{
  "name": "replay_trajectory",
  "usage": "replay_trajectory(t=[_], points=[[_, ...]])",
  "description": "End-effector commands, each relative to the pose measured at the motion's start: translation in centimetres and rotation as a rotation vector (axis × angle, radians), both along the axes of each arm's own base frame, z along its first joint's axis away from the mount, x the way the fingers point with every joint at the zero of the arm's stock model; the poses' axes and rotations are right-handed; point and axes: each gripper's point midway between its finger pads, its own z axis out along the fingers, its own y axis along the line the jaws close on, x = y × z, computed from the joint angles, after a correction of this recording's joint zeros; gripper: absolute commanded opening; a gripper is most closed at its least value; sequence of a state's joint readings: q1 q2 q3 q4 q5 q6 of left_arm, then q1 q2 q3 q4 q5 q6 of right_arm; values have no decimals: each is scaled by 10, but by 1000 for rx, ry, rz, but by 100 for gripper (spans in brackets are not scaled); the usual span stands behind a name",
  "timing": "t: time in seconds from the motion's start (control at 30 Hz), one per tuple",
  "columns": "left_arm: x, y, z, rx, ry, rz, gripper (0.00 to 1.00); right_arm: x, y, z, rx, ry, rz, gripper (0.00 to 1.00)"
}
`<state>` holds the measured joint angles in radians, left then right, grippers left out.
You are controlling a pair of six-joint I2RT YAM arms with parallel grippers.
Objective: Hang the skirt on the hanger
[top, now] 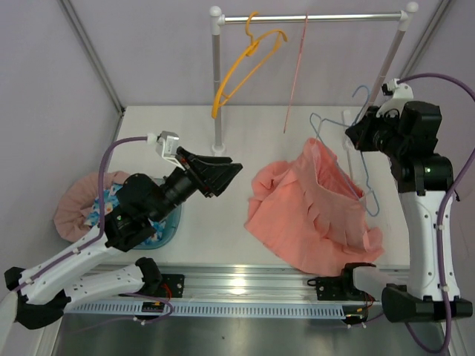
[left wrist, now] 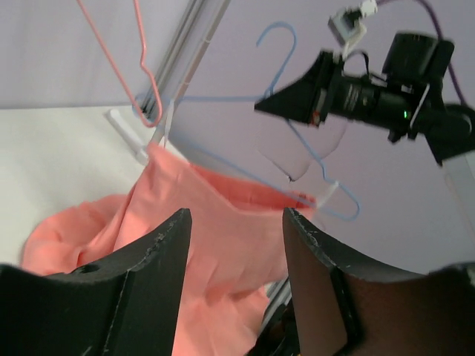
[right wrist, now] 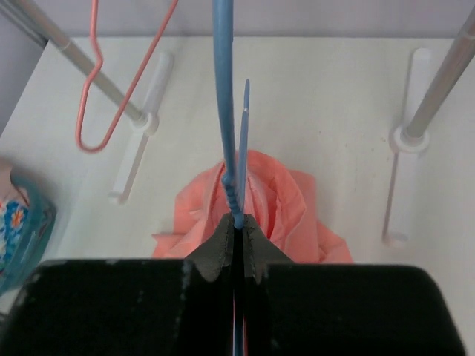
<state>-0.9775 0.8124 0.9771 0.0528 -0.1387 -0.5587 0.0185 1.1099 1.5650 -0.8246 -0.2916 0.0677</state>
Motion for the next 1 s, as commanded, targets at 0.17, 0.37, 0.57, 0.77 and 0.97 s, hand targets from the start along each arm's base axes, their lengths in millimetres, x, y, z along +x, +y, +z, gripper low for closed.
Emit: replay_trajectory(t=[0.17,0.37,0.57,0.77,0.97], points=[[-19,25,-8,74,19,-11,56,78,-39,133,19,-384,-198,0],[-23,32,-23,103,48,-7,55,111,-64,191,50,-513,-298,0],[-25,37,-26,121,56,-3,55,155,-73,195,113,-526,-324,0],[-24,40,-29,146,61,10,54,193,-76,173,144,-481,-330,0],[-22,38,-35,164,70,17,55,224,-75,138,151,-411,-312,0]])
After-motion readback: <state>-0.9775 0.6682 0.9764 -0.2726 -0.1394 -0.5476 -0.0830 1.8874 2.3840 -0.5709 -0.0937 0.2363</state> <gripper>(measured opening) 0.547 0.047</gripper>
